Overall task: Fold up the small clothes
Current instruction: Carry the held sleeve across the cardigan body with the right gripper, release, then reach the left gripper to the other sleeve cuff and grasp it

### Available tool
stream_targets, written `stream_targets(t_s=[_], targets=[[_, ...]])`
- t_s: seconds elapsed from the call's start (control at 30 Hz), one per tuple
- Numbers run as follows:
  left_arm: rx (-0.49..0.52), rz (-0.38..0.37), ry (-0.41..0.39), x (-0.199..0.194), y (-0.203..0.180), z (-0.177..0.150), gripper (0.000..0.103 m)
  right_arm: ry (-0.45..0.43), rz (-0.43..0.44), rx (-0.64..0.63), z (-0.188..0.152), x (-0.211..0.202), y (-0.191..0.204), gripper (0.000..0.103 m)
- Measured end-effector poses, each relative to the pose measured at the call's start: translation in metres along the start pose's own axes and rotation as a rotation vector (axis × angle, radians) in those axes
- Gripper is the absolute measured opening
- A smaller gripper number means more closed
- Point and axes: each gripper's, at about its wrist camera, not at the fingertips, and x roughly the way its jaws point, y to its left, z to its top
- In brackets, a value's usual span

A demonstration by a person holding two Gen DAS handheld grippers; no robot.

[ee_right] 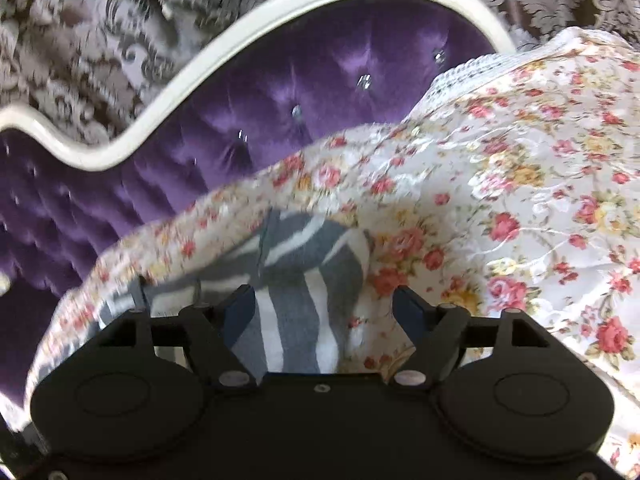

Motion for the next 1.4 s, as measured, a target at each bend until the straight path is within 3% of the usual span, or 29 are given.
stream_targets(t_s=[0.13, 0.23, 0.33, 0.37, 0.53, 0.6, 0.8, 1.13, 1.3, 1.4], targets=[[0.006, -0.002, 0.033, -0.002, 0.002, 0.003, 0.103, 0.022, -0.007, -0.044, 0.001, 0.002, 0.008, 0.091], [0.014, 0.004, 0.040, -0.003, 0.002, 0.002, 0.103, 0.109, -0.117, -0.200, -0.006, 0.012, 0.019, 0.092], [0.020, 0.002, 0.022, -0.003, 0.001, -0.002, 0.103, 0.177, -0.296, -0.376, -0.020, 0.027, 0.026, 0.092], [0.016, 0.000, 0.017, -0.003, 0.002, -0.003, 0.103, 0.165, -0.292, -0.392, -0.020, 0.026, 0.027, 0.091], [0.018, -0.074, 0.031, -0.014, 0.013, -0.001, 0.103, -0.021, -0.072, -0.248, -0.004, -0.012, 0.033, 0.093], [-0.024, -0.117, 0.015, -0.024, 0.026, -0.002, 0.103, -0.081, 0.041, -0.180, 0.000, -0.023, 0.034, 0.103], [-0.191, -0.100, -0.027, -0.046, 0.089, 0.002, 0.103, -0.065, 0.254, -0.037, -0.002, -0.027, 0.039, 0.103], [-0.416, 0.054, -0.037, -0.056, 0.211, 0.009, 0.103, 0.010, 0.349, -0.112, -0.020, -0.023, 0.078, 0.103], [-0.556, 0.064, -0.013, -0.047, 0.257, 0.000, 0.103, 0.040, 0.374, -0.160, -0.030, -0.019, 0.093, 0.103], [-0.570, 0.068, -0.032, -0.043, 0.269, -0.004, 0.103, 0.058, 0.379, -0.199, -0.036, -0.018, 0.101, 0.103]])
